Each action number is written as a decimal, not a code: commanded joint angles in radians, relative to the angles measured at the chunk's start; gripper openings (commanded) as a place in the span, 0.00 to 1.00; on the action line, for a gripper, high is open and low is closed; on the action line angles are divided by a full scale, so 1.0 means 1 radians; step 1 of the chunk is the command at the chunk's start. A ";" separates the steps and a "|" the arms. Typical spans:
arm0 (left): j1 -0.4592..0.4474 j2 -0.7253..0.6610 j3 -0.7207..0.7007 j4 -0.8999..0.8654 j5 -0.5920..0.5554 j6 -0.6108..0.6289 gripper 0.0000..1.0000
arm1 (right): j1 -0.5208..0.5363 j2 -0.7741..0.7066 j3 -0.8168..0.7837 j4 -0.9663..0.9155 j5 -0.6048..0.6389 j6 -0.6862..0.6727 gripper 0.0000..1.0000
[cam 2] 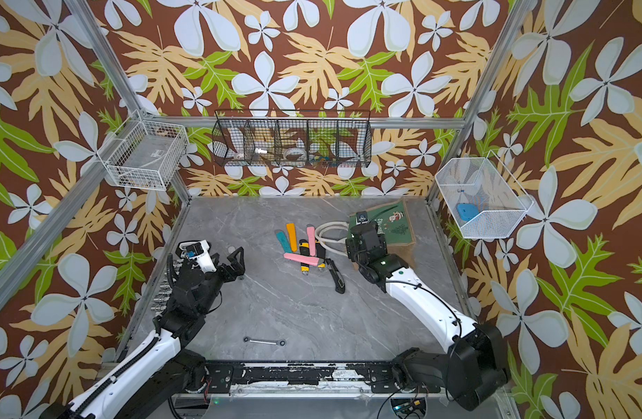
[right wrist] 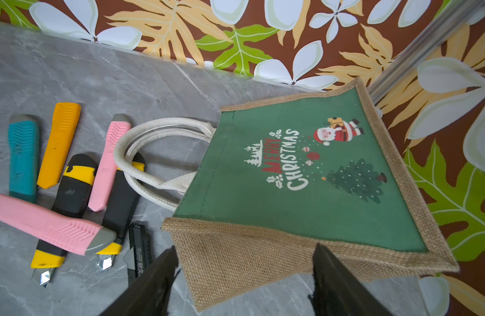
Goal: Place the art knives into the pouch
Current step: Pick up the pouch from the center of the board.
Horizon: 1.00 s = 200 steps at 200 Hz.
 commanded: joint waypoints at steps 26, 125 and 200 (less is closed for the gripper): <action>-0.001 0.013 0.001 -0.046 0.061 -0.040 1.00 | 0.030 0.146 0.178 -0.106 0.046 -0.078 0.75; -0.001 -0.055 -0.059 -0.072 0.132 -0.098 1.00 | 0.120 0.493 0.476 -0.248 0.115 -0.209 0.73; -0.001 -0.105 -0.084 -0.100 0.133 -0.099 1.00 | 0.129 0.651 0.562 -0.303 0.236 -0.268 0.75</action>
